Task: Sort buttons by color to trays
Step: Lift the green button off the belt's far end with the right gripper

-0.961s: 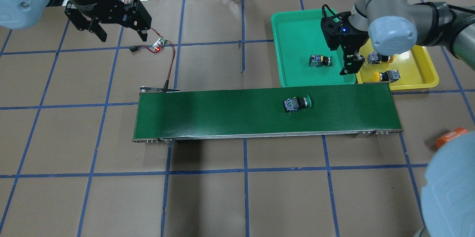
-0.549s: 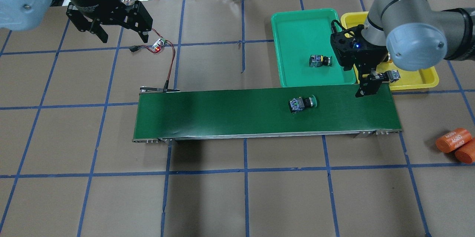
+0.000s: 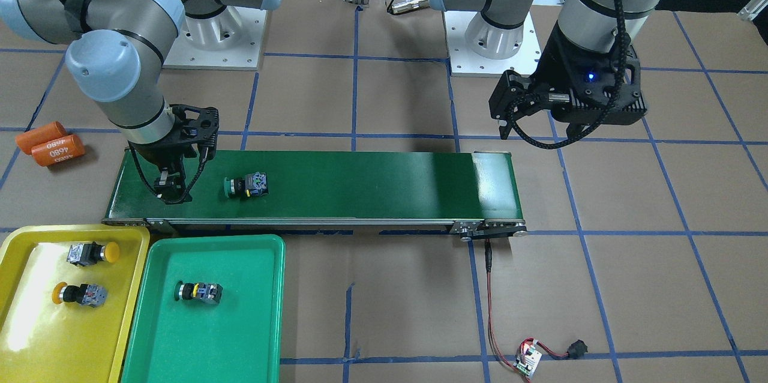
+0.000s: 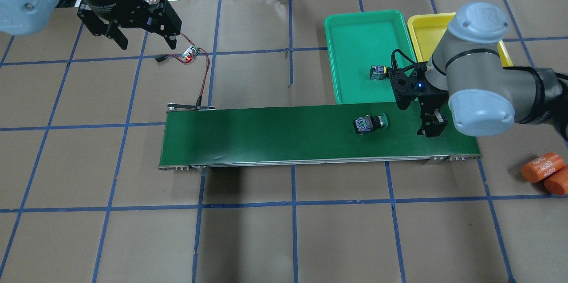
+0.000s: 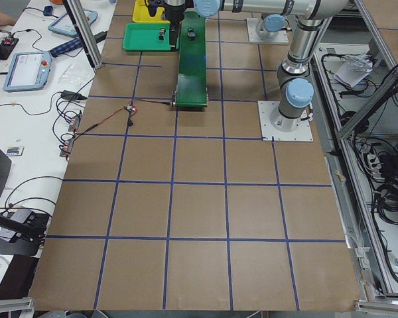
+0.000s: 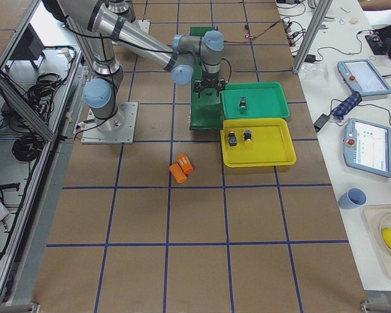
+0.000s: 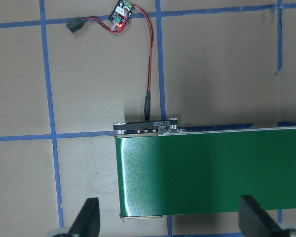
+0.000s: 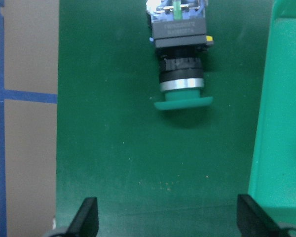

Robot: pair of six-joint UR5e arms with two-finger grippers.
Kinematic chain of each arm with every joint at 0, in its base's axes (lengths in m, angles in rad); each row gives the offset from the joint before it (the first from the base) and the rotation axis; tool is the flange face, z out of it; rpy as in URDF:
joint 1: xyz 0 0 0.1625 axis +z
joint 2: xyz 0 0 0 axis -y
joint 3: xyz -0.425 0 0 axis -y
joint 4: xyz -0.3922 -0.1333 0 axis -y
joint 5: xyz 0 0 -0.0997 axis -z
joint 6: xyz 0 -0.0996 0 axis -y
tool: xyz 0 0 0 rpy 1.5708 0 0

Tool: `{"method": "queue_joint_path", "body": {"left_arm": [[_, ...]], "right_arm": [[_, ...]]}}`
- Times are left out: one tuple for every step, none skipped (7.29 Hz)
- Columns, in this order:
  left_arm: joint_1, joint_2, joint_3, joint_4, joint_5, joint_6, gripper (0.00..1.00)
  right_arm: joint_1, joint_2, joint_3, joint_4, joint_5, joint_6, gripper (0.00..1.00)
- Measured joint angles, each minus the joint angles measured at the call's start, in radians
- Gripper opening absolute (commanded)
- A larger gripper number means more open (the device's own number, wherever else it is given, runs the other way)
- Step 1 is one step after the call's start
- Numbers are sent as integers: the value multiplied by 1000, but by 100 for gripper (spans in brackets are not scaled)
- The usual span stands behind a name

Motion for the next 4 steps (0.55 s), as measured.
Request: {"method": "queue_joint_path", "body": {"left_arm": [[-1, -2, 0, 1, 0, 0, 100], [-1, -4, 0, 1, 0, -1, 100], [-2, -2, -4, 1, 1, -3, 100], [-3, 3, -9, 1, 1, -4, 100]], "right_arm": [[0, 3, 25, -30, 0, -1, 100], [1, 4, 43, -45, 0, 0, 100], [2, 4, 57, -52, 1, 3, 100], [3, 3, 62, -55, 2, 6, 100]]}}
